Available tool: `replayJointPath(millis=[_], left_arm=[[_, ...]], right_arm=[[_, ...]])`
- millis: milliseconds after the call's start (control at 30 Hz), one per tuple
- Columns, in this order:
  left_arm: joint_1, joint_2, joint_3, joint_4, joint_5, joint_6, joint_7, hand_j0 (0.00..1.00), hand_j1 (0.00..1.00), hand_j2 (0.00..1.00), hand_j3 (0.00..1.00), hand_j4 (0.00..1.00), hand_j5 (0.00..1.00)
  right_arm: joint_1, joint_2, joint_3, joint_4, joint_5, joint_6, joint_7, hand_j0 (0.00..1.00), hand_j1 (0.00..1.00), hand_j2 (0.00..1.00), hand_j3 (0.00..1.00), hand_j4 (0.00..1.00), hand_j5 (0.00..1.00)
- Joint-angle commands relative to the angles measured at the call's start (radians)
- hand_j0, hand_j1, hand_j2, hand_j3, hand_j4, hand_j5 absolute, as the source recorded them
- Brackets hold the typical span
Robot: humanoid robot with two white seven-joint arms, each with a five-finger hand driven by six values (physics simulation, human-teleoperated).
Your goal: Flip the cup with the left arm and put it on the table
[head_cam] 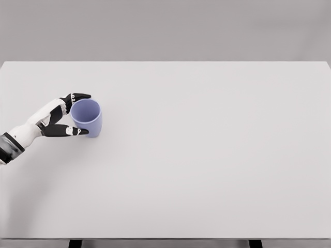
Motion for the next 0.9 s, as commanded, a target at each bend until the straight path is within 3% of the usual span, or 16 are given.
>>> replayJointPath(millis=[0,867], left_arm=[[0.000,0.001,0.000,-0.001,0.006,0.000,0.000,0.86,0.86,0.86,0.86,0.86,0.86],[0.003,0.002,0.027,-0.005,0.007,-0.003,0.000,1.00,1.00,1.00,1.00,1.00,1.00]], right_arm=[[0.000,0.000,0.001,-0.001,0.000,-0.001,0.000,1.00,1.00,1.00,1.00,1.00,1.00],[0.000,0.000,0.000,-0.001,0.000,0.000,0.000,1.00,1.00,1.00,1.00,1.00,1.00]])
